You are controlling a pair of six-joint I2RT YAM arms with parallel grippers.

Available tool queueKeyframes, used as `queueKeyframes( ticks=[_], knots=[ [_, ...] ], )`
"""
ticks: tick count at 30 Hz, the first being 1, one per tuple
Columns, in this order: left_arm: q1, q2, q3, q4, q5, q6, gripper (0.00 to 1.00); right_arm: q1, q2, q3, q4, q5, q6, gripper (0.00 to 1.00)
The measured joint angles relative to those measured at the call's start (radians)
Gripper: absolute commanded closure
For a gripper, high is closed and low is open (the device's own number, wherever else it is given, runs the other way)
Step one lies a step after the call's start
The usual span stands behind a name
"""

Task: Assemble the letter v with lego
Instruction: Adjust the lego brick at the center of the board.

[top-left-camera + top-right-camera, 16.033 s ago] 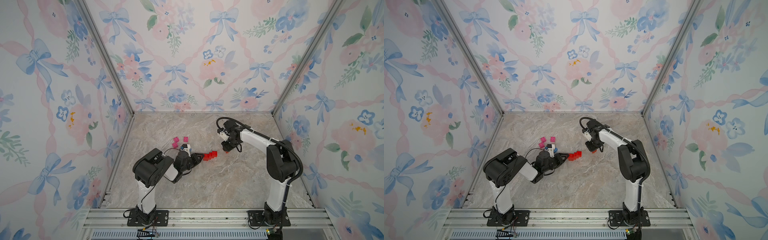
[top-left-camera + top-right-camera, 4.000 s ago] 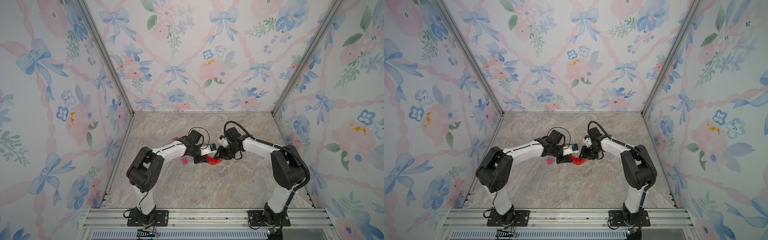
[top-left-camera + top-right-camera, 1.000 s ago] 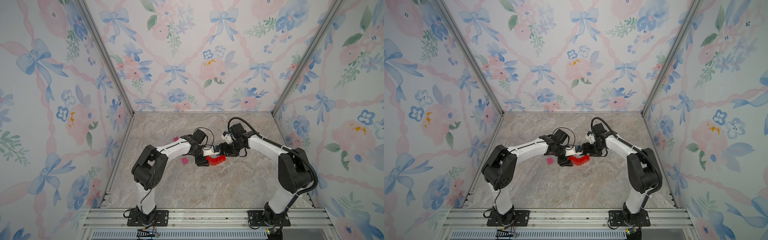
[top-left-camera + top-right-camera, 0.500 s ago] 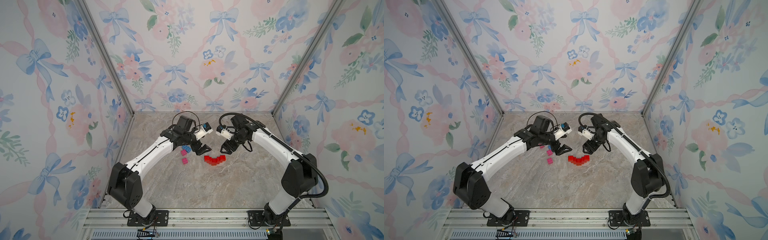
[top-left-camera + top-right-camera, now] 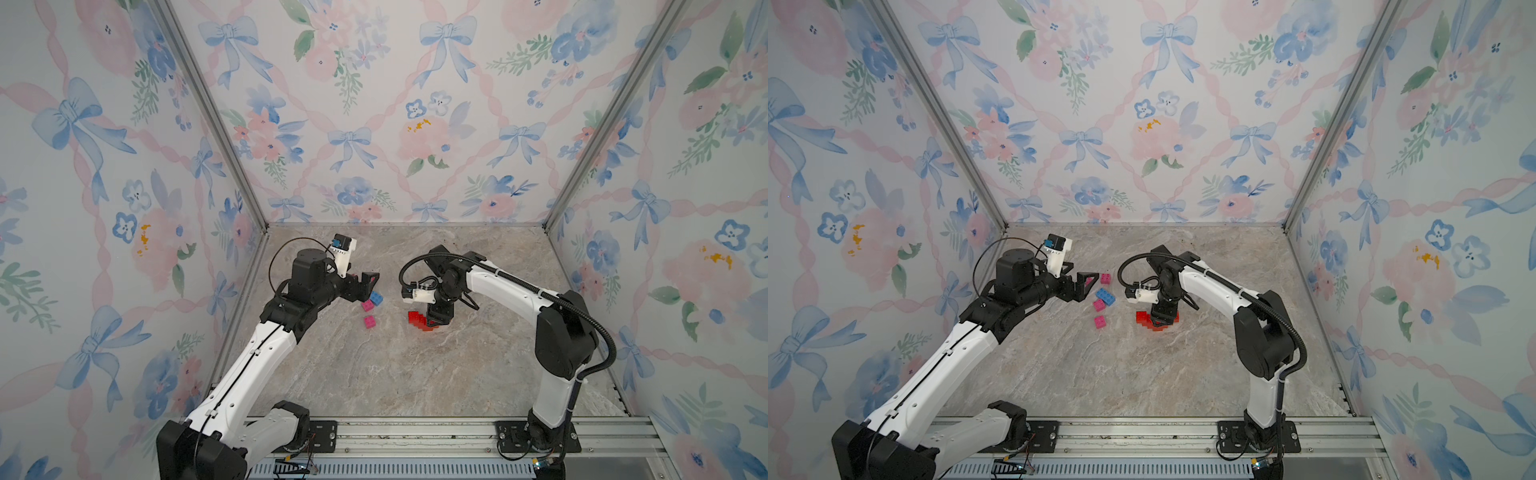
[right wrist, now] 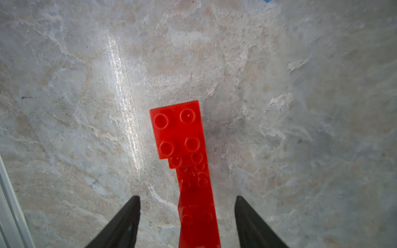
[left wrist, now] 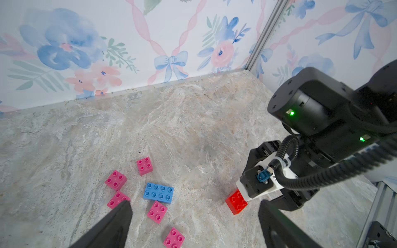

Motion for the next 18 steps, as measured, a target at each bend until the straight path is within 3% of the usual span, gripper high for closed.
queueKeyframes(
  ticks=[18],
  knots=[
    [0.028, -0.022, -0.021, 0.022, -0.007, -0.011, 0.07, 0.000, 0.082, -0.030, 0.061, 0.000, -0.011, 0.35]
  ],
)
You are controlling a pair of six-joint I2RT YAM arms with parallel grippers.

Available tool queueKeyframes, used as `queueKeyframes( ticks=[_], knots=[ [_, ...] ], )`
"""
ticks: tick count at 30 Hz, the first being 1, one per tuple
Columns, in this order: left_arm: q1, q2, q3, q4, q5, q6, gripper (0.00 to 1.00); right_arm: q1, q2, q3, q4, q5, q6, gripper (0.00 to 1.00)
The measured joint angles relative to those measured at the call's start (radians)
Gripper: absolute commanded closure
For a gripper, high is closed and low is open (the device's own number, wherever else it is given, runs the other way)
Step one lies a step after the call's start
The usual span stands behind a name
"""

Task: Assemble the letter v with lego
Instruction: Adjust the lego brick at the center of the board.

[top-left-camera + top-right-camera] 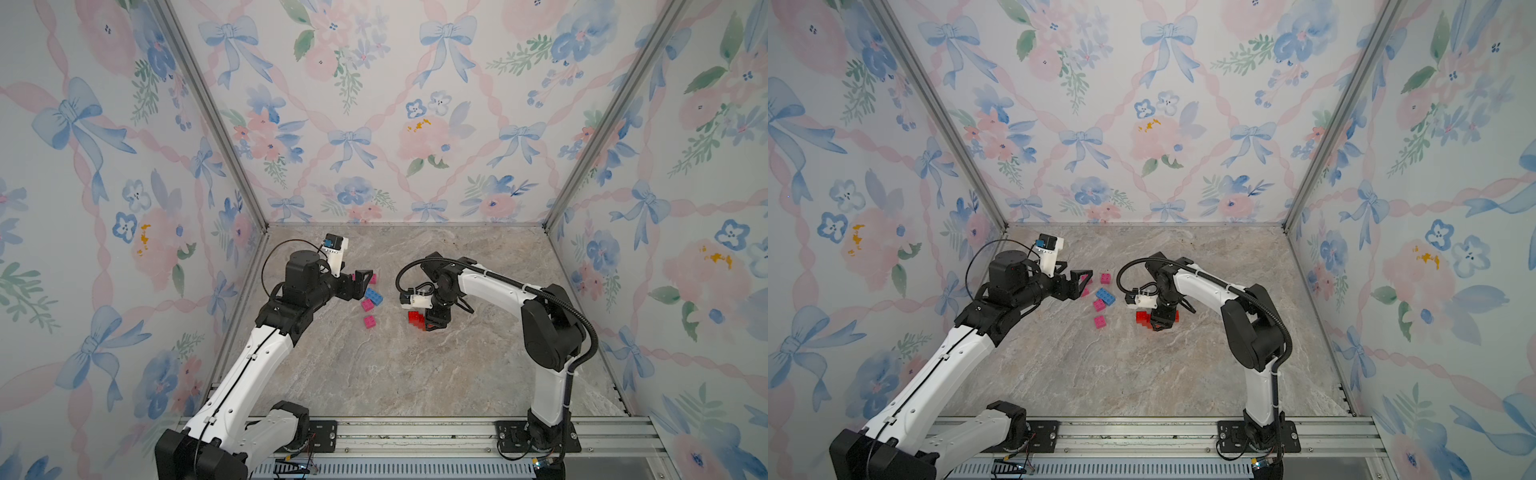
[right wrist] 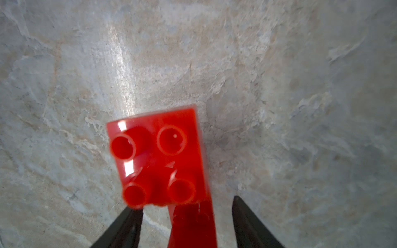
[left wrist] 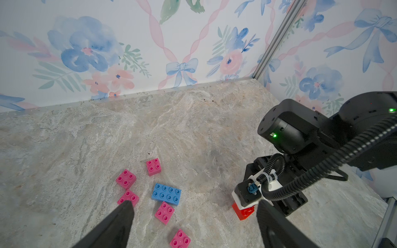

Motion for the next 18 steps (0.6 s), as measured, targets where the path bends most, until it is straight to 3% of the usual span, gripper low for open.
queueKeyframes(
  ticks=[18],
  knots=[
    [0.006, 0.000, 0.000, 0.000, -0.004, 0.001, 0.07, -0.001, 0.029, -0.003, 0.003, -0.001, -0.001, 0.59]
  ],
)
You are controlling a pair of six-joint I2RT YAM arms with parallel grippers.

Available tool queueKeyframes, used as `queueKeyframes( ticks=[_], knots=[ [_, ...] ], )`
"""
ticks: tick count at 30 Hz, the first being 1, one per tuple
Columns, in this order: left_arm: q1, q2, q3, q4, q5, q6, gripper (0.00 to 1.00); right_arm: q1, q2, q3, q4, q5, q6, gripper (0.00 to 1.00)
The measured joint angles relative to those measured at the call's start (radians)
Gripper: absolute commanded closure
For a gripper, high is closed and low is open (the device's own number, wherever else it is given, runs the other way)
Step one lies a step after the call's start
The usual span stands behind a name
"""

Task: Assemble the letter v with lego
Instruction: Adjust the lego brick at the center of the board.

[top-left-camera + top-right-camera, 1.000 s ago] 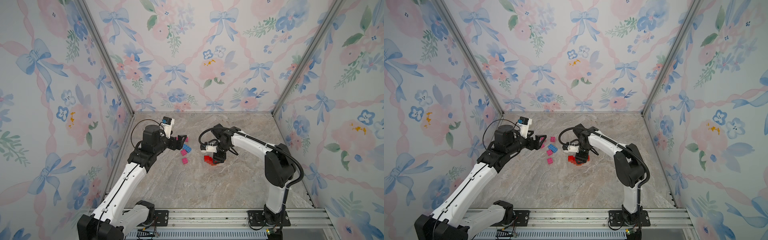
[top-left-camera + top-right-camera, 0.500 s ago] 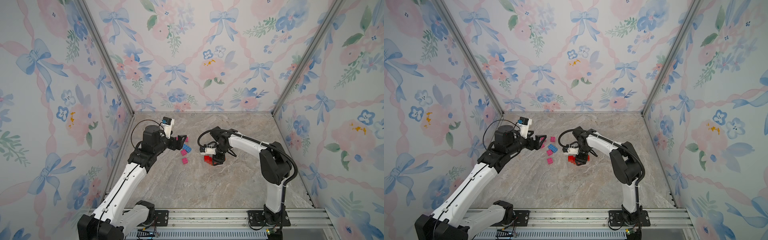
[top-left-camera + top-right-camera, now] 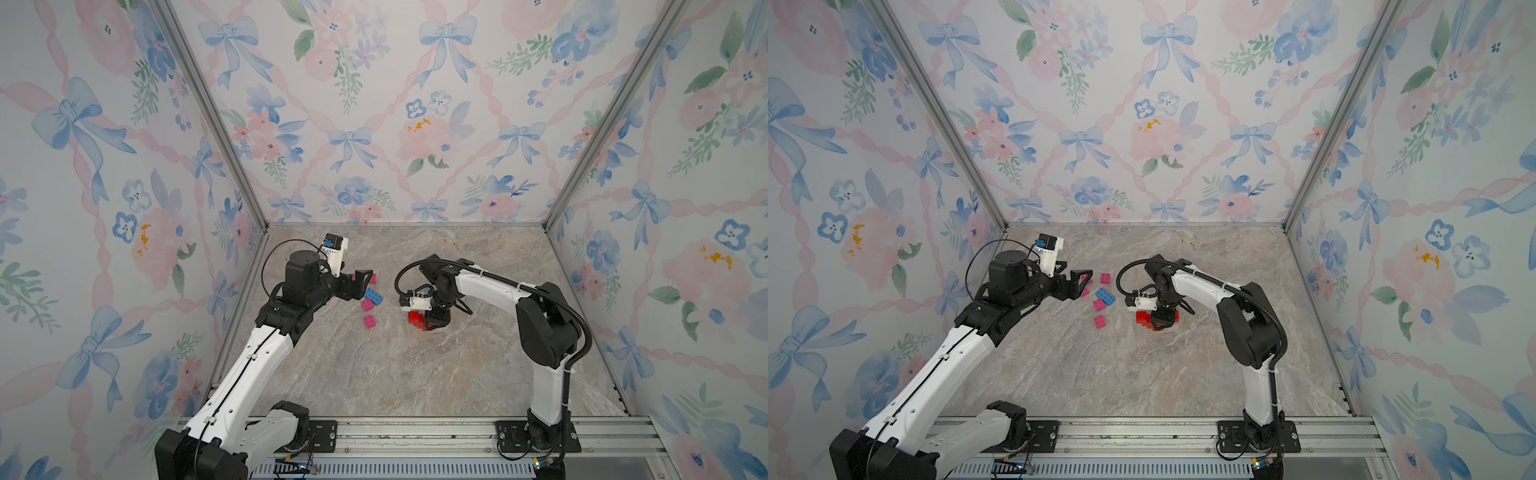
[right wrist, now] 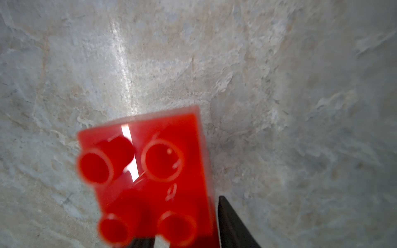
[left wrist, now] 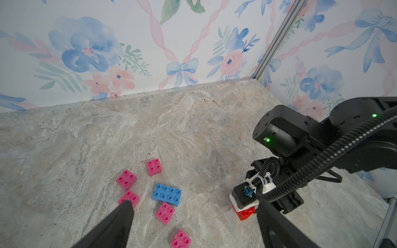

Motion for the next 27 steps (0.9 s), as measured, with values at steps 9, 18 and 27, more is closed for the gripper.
queueKeyframes(
  ticks=[9, 18, 27],
  knots=[
    [0.001, 0.000, -0.003, 0.000, -0.004, 0.000, 0.07, -0.010, 0.014, 0.013, -0.019, -0.026, 0.003, 0.73],
    [0.001, 0.003, -0.004, 0.000, -0.003, 0.000, 0.07, -0.034, 0.055, 0.142, -0.225, -0.149, -0.057, 0.77],
    [0.001, 0.015, -0.004, 0.002, 0.007, 0.000, 0.07, -0.038, 0.161, 0.185, -0.374, -0.182, -0.105, 0.69]
  ],
)
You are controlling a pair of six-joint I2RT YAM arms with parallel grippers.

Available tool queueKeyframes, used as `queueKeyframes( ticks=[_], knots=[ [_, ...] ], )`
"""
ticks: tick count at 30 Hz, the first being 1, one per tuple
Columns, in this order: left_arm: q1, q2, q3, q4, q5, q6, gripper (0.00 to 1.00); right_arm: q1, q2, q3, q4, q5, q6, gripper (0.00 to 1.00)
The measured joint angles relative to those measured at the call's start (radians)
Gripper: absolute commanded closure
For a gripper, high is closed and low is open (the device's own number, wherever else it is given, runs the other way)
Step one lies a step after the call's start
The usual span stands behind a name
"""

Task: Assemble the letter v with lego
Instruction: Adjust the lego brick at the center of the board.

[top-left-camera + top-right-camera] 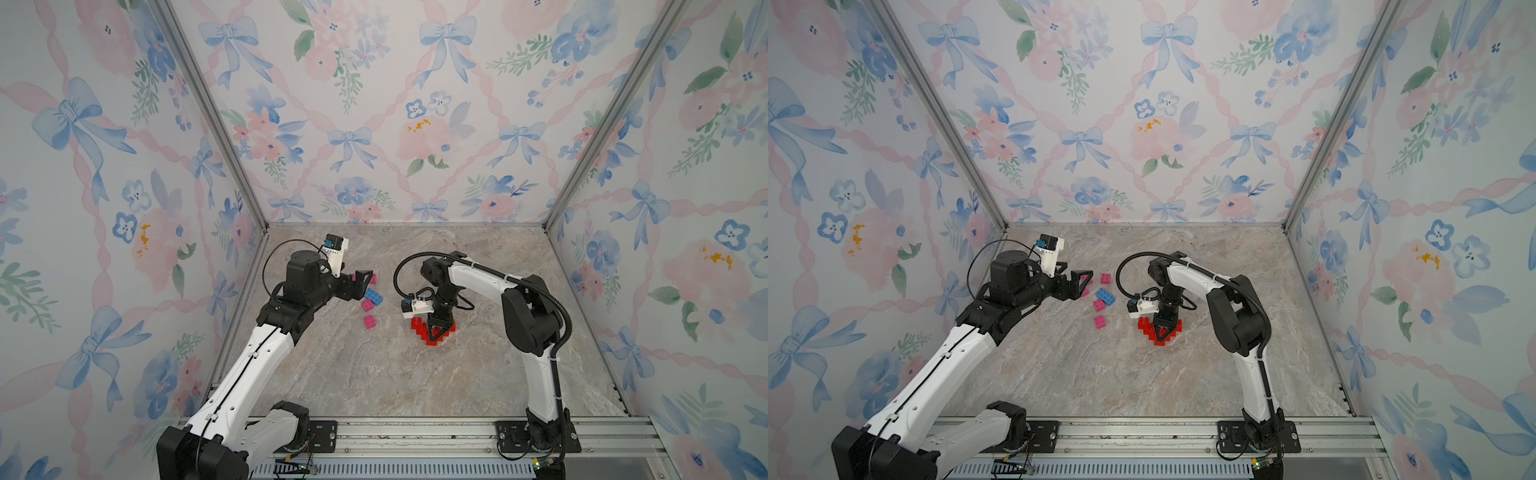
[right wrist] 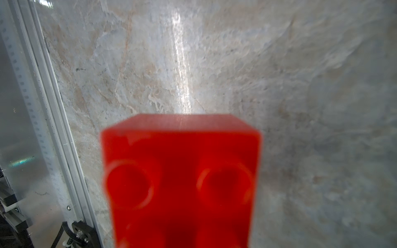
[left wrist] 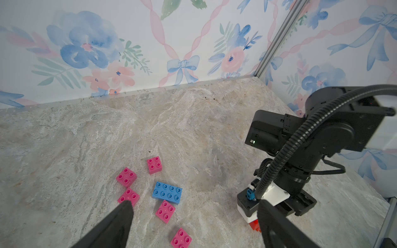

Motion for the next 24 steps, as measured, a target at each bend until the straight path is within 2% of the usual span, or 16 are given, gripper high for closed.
queueKeyframes(
  ticks=[2, 5, 11, 13, 15, 17, 21, 24],
  knots=[
    [0.000, 0.004, -0.001, 0.002, 0.002, 0.000, 0.07, -0.001, 0.019, 0.024, -0.022, 0.000, -0.006, 0.64],
    [0.000, 0.005, -0.006, 0.006, 0.002, 0.000, 0.07, -0.003, 0.043, 0.066, -0.048, 0.000, -0.014, 0.49],
    [0.000, 0.005, -0.014, 0.013, 0.002, 0.000, 0.07, -0.018, 0.068, 0.111, -0.075, 0.006, -0.029, 0.45],
    [0.000, 0.005, -0.014, 0.016, 0.002, 0.000, 0.07, -0.023, 0.073, 0.129, -0.082, 0.011, -0.025, 0.40],
    [0.000, 0.007, -0.014, 0.020, 0.005, 0.000, 0.07, -0.029, 0.074, 0.147, -0.079, 0.017, -0.014, 0.30],
    [0.000, 0.010, -0.014, 0.021, 0.008, 0.000, 0.07, -0.037, 0.070, 0.156, -0.063, 0.032, 0.002, 0.26],
    [0.000, 0.010, -0.014, 0.023, 0.009, -0.002, 0.06, -0.055, 0.018, 0.142, 0.029, 0.109, 0.153, 0.20],
    [0.000, 0.010, -0.014, 0.025, -0.012, -0.023, 0.04, -0.052, -0.126, 0.042, 0.146, 0.209, 0.406, 0.12]
  ],
)
